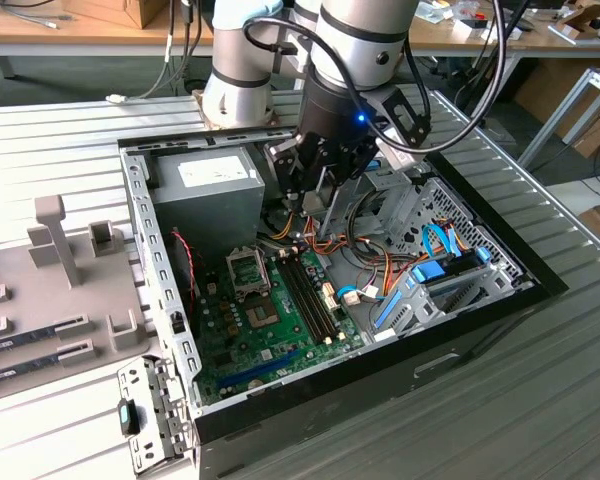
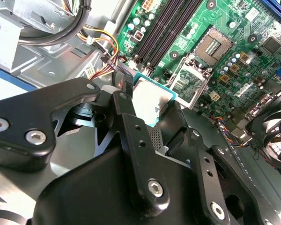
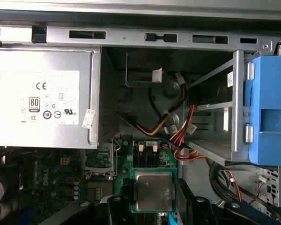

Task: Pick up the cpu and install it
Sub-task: 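Pick up the cpu and move it towards the insertion slot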

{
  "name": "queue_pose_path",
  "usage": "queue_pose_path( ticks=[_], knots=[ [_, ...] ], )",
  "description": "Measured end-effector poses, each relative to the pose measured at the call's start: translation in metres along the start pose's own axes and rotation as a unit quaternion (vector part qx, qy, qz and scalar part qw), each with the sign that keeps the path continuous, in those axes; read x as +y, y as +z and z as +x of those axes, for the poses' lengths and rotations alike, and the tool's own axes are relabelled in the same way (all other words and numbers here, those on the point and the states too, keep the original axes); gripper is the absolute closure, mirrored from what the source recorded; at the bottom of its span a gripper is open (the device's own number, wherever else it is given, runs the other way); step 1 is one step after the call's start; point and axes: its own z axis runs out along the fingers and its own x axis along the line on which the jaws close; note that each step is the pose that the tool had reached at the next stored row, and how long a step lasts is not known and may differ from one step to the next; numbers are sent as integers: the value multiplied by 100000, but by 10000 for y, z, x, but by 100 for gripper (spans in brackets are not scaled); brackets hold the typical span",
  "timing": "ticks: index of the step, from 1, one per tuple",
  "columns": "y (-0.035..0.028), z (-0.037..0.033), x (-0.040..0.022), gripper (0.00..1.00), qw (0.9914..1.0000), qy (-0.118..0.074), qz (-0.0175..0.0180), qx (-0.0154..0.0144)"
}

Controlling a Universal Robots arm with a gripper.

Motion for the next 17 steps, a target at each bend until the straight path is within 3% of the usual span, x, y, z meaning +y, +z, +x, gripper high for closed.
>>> queue_pose_path(
  ticks=[17],
  knots=[
    [14,33,-7,53,100000,2,2,1]
  ],
)
